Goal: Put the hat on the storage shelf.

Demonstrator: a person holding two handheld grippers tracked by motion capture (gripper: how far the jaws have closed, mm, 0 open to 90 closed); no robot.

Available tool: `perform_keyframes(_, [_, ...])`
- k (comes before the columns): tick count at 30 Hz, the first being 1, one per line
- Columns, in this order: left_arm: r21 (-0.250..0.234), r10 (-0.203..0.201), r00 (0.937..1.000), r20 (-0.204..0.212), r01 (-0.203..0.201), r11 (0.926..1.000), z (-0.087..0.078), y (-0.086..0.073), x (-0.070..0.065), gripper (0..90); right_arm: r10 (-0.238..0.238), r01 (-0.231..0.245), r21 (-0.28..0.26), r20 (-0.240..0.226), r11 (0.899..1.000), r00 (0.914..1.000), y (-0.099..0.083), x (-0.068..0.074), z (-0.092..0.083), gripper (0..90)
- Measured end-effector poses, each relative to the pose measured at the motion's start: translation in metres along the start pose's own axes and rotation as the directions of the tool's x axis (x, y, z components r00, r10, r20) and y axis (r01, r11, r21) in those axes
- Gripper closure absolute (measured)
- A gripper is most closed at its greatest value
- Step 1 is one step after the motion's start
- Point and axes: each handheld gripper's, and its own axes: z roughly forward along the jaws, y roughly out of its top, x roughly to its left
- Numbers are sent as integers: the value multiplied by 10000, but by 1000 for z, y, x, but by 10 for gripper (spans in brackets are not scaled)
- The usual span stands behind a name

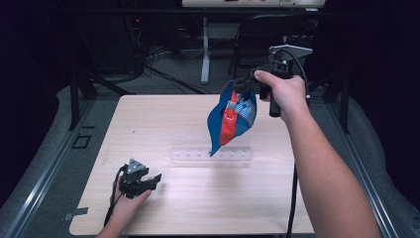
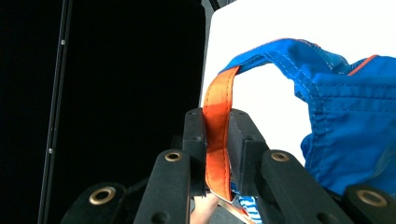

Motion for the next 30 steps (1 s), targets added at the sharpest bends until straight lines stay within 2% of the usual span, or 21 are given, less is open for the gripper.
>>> perform_keyframes(5, [2,3,10000,11,-3,10000,0,0,0,419,138,-138,-51,-37,9999,9999,2,-2,8,785])
perform_keyframes(17, [92,87,10000,33,-87,9999,0,0,0,419,268,-266,-87,285,9996,9992,4,-7,22,785])
perform_keyframes(30, [89,92,9999,40,-93,9999,0,0,0,418,373,-370,-137,257,9992,9990,4,-15,33,785])
